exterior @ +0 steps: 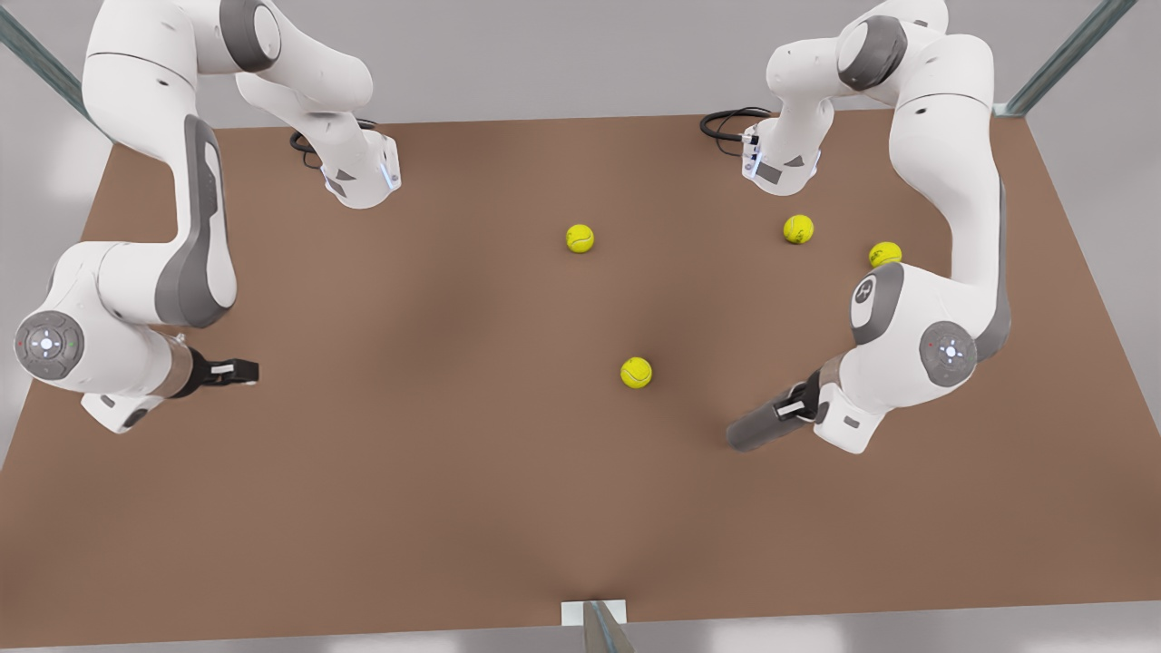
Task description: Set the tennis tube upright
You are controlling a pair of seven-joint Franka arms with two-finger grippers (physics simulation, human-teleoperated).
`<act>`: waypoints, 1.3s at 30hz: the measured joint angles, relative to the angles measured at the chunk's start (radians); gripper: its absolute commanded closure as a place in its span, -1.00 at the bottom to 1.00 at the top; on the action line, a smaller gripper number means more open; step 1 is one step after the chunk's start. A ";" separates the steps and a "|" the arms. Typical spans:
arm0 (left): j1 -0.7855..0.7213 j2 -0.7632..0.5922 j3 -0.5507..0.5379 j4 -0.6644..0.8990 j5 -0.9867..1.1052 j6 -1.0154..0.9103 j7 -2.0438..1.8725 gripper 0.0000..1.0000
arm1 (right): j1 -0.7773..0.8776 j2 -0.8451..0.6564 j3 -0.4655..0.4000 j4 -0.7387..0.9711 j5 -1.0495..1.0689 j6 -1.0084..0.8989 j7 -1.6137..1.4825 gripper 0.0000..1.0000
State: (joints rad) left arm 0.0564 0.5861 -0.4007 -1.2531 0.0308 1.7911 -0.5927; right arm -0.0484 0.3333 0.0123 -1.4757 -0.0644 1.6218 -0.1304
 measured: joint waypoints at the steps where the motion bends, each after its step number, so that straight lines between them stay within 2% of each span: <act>1: -0.002 0.001 0.000 0.000 0.024 0.000 0.001 0.57 | -0.004 0.008 0.000 -0.004 0.001 0.001 0.000 -1.00; 8: -0.023 0.015 0.005 -0.001 0.164 -0.002 0.002 0.57 | 0.006 0.007 0.000 0.000 0.000 -0.002 0.000 -1.00; 14: -0.027 0.076 0.005 0.003 0.186 0.015 0.008 0.57 | -0.001 0.022 0.000 0.025 -0.002 0.015 -0.001 -1.00; 19: -0.027 0.078 0.005 0.006 0.189 0.015 0.011 0.57 | 0.005 -0.075 0.002 0.081 -0.009 -0.013 0.012 -1.00; 20: -0.027 0.078 0.005 0.006 0.189 0.014 0.012 0.42 | 0.006 -0.076 0.002 0.080 -0.011 -0.011 0.010 -1.00; 22: -0.029 0.078 0.005 0.006 0.179 0.016 0.013 -1.00 | -0.022 -0.106 0.002 0.042 -0.009 0.003 -0.006 -1.00; 24: -0.027 0.078 0.007 0.006 0.169 0.016 0.018 -1.00 | -0.042 -0.183 0.001 -0.079 -0.009 0.080 -0.006 -1.00; 33: -0.027 0.062 0.006 0.005 0.166 -0.004 0.016 -1.00 | -0.041 -0.169 0.002 -0.078 -0.007 0.102 -0.008 -1.00; 35: -0.029 0.022 -0.004 0.006 0.169 -0.097 0.017 -1.00 | -0.049 -0.162 0.000 -0.076 -0.002 0.103 -0.008 -1.00; 37: -0.029 -0.011 -0.059 0.134 0.171 -0.360 0.017 -1.00 | -0.060 -0.161 0.000 -0.074 -0.002 0.102 -0.008 -1.00; 38: -0.028 -0.078 -0.071 0.166 0.172 -0.476 0.032 -1.00 | -0.055 -0.161 0.000 -0.072 -0.002 0.102 -0.008 -1.00; 39: -0.027 -0.121 -0.071 0.167 0.173 -0.524 0.040 -1.00 | -0.056 -0.161 0.001 -0.072 -0.002 0.102 -0.008 -1.00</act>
State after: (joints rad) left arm 0.0293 0.4651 -0.4718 -1.0861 0.2033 1.2671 -0.5526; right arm -0.1040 0.1719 0.0131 -1.5478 -0.0660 1.7233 -0.1381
